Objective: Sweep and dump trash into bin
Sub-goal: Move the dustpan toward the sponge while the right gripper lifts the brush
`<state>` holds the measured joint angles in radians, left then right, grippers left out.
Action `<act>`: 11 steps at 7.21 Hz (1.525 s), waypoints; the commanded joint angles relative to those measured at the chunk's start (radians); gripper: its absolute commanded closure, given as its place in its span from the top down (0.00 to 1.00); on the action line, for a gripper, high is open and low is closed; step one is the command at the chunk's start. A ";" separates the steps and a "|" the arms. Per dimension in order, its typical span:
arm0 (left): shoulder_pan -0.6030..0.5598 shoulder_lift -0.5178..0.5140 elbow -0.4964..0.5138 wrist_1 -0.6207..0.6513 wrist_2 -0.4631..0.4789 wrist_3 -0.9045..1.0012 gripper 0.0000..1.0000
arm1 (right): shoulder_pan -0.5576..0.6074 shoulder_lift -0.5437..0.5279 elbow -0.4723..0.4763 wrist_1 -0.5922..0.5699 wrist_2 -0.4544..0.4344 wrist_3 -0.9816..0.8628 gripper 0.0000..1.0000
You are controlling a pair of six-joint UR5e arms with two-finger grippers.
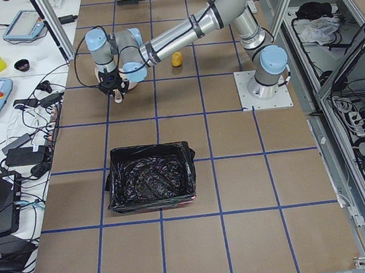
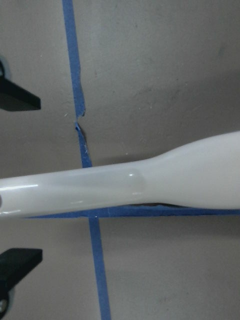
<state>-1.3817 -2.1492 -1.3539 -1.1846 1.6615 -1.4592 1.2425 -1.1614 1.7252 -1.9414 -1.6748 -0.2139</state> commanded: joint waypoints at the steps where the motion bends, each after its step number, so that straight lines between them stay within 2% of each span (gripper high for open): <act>1: -0.054 0.002 0.010 -0.010 -0.011 -0.128 0.00 | 0.000 0.005 0.004 -0.005 -0.002 -0.005 0.78; 2: -0.072 0.002 0.010 -0.044 -0.011 -0.197 0.00 | -0.001 0.005 0.005 -0.007 0.000 -0.005 0.70; 3: -0.082 0.005 0.010 -0.114 -0.005 -0.205 0.00 | 0.000 0.005 0.005 -0.022 0.000 -0.005 0.66; 4: -0.098 0.002 0.012 -0.122 -0.002 -0.202 0.00 | 0.000 0.005 0.005 -0.040 0.000 -0.007 0.59; 5: -0.120 -0.004 0.022 -0.191 0.021 -0.201 0.00 | 0.000 0.005 0.005 -0.056 0.000 -0.008 0.52; 7: -0.140 -0.014 0.030 -0.236 0.067 -0.188 0.00 | 0.000 0.002 0.005 -0.063 0.001 -0.005 0.28; 11: -0.151 -0.023 0.030 -0.245 0.095 -0.185 0.00 | 0.000 0.002 0.007 -0.080 -0.006 -0.009 0.10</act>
<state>-1.5252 -2.1706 -1.3264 -1.4311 1.7545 -1.6442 1.2420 -1.1584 1.7313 -2.0209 -1.6797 -0.2222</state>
